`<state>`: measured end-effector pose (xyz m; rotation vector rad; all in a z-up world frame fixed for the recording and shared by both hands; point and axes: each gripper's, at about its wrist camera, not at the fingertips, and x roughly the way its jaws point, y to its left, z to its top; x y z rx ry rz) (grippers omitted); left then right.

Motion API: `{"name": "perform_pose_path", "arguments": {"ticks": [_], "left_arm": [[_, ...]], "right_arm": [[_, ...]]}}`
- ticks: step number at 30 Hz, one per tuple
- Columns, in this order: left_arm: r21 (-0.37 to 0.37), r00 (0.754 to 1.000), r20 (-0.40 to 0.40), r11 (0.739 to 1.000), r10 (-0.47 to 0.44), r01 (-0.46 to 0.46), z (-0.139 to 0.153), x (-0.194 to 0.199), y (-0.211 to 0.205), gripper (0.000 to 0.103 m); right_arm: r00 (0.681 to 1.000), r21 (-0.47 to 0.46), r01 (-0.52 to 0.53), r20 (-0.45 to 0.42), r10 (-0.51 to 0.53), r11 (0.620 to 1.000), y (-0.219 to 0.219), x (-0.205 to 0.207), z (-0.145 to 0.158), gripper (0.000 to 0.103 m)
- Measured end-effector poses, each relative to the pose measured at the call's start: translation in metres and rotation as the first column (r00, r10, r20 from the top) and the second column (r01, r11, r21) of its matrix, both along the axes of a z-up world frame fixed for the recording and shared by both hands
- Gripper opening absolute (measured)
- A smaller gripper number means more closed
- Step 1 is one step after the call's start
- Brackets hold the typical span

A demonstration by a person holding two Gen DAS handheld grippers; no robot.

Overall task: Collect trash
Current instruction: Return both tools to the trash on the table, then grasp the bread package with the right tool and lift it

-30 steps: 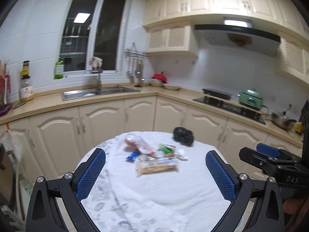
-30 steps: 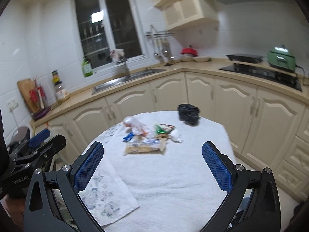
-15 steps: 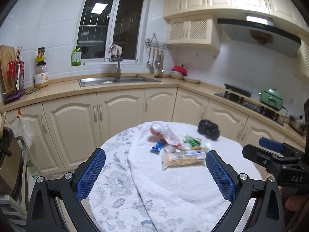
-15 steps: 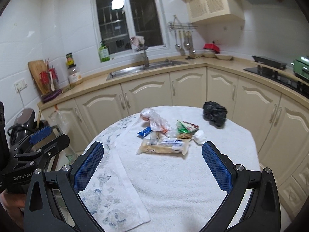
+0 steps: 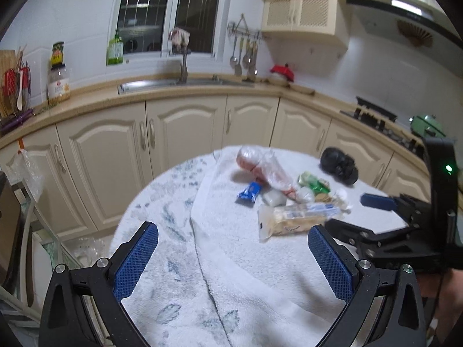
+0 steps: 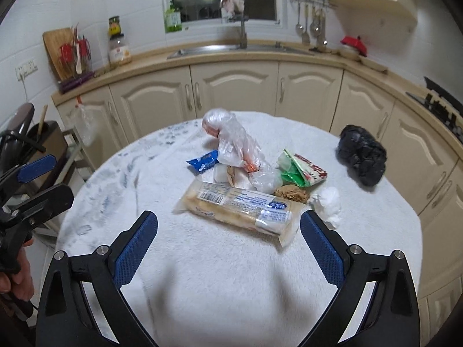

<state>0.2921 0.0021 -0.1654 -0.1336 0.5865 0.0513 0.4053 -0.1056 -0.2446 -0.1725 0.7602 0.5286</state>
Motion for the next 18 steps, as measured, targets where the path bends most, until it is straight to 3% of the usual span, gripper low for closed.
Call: {"name": "perform_pose_path", "arguments": {"ticks": [1, 5, 9, 11, 13, 18], "left_arm": [[-0.019, 0.999, -0.011, 0.999, 0.044, -0.044, -0.004, 0.009, 0.001, 0.102], [-0.03, 0.997, -0.059, 0.998, 0.052, -0.054, -0.018, 0.04, 0.006, 0.102], [-0.035, 0.993, -0.101, 0.998, 0.056, -0.06, -0.031, 0.065, 0.011, 0.102], [-0.038, 0.992, -0.113, 0.997, 0.058, -0.063, -0.036, 0.075, 0.014, 0.102], [-0.048, 0.991, -0.119, 0.997, 0.059, -0.065, -0.039, 0.082, 0.018, 0.102], [-0.061, 0.991, -0.123, 0.996, 0.054, -0.062, -0.047, 0.091, 0.022, 0.102]], "right_arm": [[0.999, -0.031, -0.03, -0.021, 0.029, 0.999, 0.005, 0.011, -0.007, 0.097], [0.986, -0.102, -0.145, -0.097, 0.135, 0.984, 0.021, 0.05, -0.033, 0.084], [0.966, -0.171, -0.233, -0.151, 0.208, 0.957, 0.034, 0.066, -0.051, 0.077], [0.952, -0.166, -0.273, -0.189, 0.241, 0.948, 0.038, 0.062, -0.053, 0.058], [0.936, -0.128, -0.305, -0.221, 0.273, 0.944, 0.04, 0.054, -0.052, 0.047], [0.941, -0.091, -0.287, -0.212, 0.263, 0.954, 0.049, 0.051, -0.055, 0.048]]}}
